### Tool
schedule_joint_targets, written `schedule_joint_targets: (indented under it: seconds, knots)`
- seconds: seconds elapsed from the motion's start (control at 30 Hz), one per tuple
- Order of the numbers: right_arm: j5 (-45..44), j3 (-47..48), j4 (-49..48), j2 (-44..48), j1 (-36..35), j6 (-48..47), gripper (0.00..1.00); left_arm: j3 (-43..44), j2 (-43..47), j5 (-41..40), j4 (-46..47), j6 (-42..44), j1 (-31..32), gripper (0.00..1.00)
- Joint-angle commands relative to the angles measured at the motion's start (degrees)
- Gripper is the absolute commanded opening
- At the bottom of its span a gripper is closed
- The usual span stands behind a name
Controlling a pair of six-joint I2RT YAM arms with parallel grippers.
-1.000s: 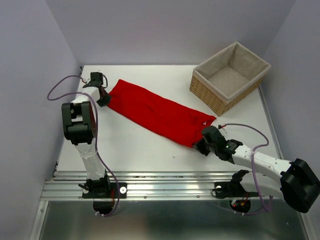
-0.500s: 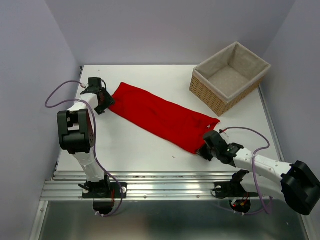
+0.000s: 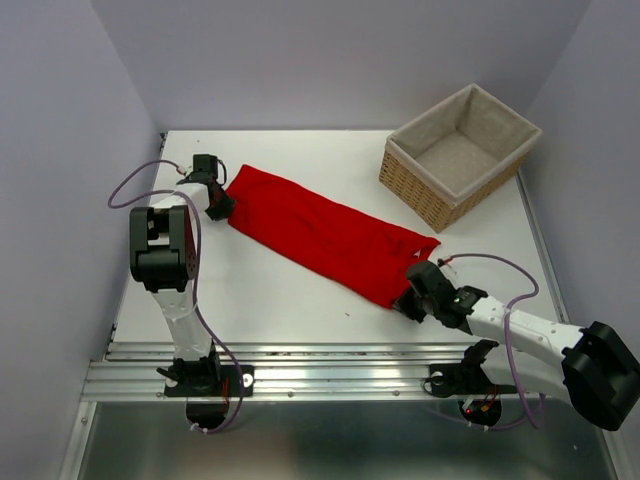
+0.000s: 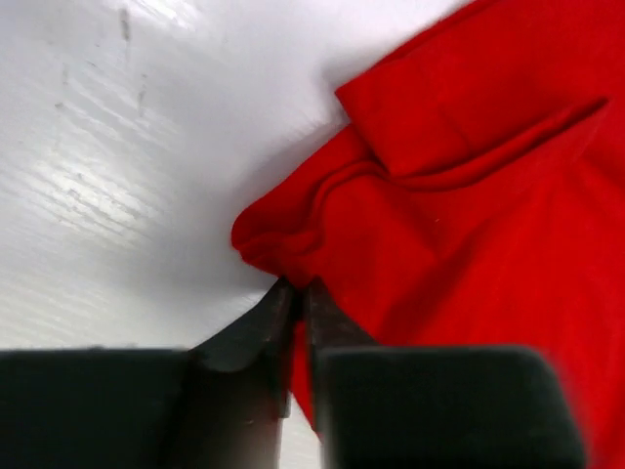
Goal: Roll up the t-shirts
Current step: Fold the T-shirt at the center of the board.
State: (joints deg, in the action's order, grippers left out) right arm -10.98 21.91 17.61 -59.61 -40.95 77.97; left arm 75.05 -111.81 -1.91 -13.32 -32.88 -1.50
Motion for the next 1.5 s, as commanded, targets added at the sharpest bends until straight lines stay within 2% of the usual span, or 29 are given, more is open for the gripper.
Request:
schedule_joint_targets:
  seconds: [0.0, 0.1, 0.2, 0.43, 0.67, 0.8, 0.87, 0.9, 0.93, 1.0, 1.03, 1.1, 1.2, 1.27, 1.33, 1.37, 1.47]
  knots:
    - [0.96, 1.90, 0.15, 0.20, -0.27, -1.42, 0.01, 2.03, -1.40, -0.28, -2.23, 0.19, 0.79, 0.00]
    - [1.23, 3.66, 0.50, 0.38, -0.27, -3.44, 0.01, 3.00, 1.15, -2.65, -4.78, 0.10, 0.62, 0.00]
    - [1.05, 6.03, 1.55, 0.55, -0.27, -5.80, 0.01, 2.57, 7.54, -5.37, -6.97, -0.08, 0.18, 0.00]
    - [0.08, 9.82, 6.47, 3.36, -0.27, -9.59, 0.01, -0.07, 14.24, -5.38, -11.63, 3.44, -1.58, 0.00]
    - [6.14, 5.78, 7.71, 5.65, -0.27, -9.25, 0.01, -10.52, 17.41, -6.61, -11.20, 4.76, -1.93, 0.00]
    - [9.31, 3.32, 8.14, 7.40, -1.41, -8.11, 0.01, -13.42, 18.12, -7.93, -11.99, 5.02, -2.37, 0.00]
    - [9.14, 2.53, 9.20, 7.50, -1.94, -8.10, 0.01, -15.01, 19.69, -3.38, -10.24, 7.04, -2.54, 0.00]
    - [9.05, 2.44, 10.42, 7.58, -1.94, -8.28, 0.24, -16.15, 20.40, -1.97, -9.62, 7.30, -2.63, 0.08]
    - [8.61, 2.61, 10.95, 7.58, -1.94, -8.54, 0.40, -16.42, 21.97, -0.39, -9.18, 7.57, -2.63, 0.41]
    - [7.12, 3.83, 12.89, 7.93, -1.94, -9.42, 0.59, -15.47, 23.30, 0.15, -9.53, 7.92, -2.63, 0.58]
    - [5.98, 4.88, 13.94, 8.46, -1.94, -9.77, 0.63, -14.59, 23.83, 0.07, -10.14, 8.27, -2.63, 0.63]
    - [0.72, 8.74, 16.57, 9.07, -1.94, -10.55, 0.69, -11.35, 25.06, -0.55, -11.90, 9.50, -2.63, 0.68]
    - [-5.70, 12.97, 17.11, 9.69, -1.94, -13.10, 0.70, -7.13, 26.64, -0.64, -12.69, 10.82, -2.55, 0.69]
    - [-9.47, 17.80, 17.20, 6.54, -1.41, -14.86, 0.69, -5.53, 27.17, -0.90, -12.52, 11.09, -2.11, 0.69]
    - [-10.72, 21.07, 16.33, 3.03, -0.10, -18.11, 0.69, -3.77, 27.00, -1.25, -12.34, 11.44, -1.32, 0.69]
    - [-9.42, 24.11, 13.97, -1.42, 0.51, -22.65, 0.70, -2.81, 26.21, -1.25, -12.26, 11.44, -0.27, 0.69]
    - [-5.12, 30.89, 11.67, -9.70, 4.38, -28.38, 0.76, -2.45, 23.84, 0.41, -10.77, 10.39, 1.14, 0.69]
